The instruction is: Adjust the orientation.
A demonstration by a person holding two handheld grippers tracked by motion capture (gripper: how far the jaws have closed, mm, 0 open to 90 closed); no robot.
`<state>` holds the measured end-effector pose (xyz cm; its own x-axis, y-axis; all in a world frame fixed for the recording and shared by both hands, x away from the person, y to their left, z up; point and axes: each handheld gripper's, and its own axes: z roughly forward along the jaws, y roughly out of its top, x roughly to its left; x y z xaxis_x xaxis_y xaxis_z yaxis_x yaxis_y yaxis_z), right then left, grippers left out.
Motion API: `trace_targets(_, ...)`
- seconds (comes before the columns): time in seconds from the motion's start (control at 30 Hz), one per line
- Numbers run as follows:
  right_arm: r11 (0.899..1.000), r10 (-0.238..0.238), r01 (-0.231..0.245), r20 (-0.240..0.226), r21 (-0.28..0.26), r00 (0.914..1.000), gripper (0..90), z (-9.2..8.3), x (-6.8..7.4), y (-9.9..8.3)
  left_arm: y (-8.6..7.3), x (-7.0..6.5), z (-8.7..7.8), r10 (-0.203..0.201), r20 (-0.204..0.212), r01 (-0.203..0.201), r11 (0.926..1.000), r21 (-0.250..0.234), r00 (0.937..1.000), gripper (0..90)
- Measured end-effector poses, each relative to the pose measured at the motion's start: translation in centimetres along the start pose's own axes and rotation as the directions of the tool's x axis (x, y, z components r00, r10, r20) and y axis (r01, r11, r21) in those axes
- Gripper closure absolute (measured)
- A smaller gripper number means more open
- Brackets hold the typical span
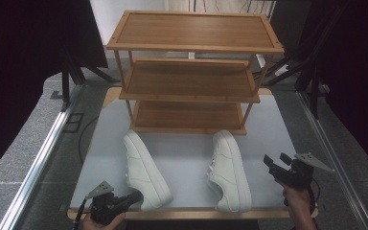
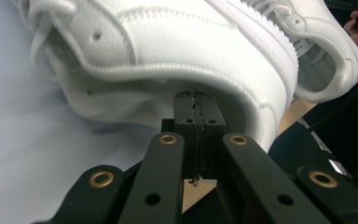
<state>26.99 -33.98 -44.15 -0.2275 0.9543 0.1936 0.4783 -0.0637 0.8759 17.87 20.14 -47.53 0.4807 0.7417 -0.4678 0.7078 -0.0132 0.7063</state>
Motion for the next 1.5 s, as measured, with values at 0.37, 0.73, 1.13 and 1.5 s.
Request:
trace_targets(0.37,1.0,0.015,-0.015,0.009,-0.01,0.9998,29.5,-0.3,-0.4,0.1,1.4,-0.4,0.5,0.032,0.008,-0.032,0.9995,0.002,0.9995,89.4)
trace_targets(0.73,1.0,0.018,-0.018,0.018,0.008,0.9997,29.5,0.0,-0.4,0.0,6.9,-2.3,6.3,0.098,0.027,-0.099,0.995,0.015,0.9948,89.6)
trace_targets(1.13,0.999,0.036,-0.036,0.04,0.014,0.9986,29.8,-0.5,-1.6,-0.6,10.0,-5.9,11.5,0.175,0.086,-0.182,0.9799,0.082,0.9809,89.7)
trace_targets(1.5,0.999,0.039,-0.04,0.042,0.017,0.9983,29.9,-0.4,-1.3,-0.7,9.3,-5.2,11.7,0.213,0.028,-0.215,0.9636,0.159,0.9766,90.0)
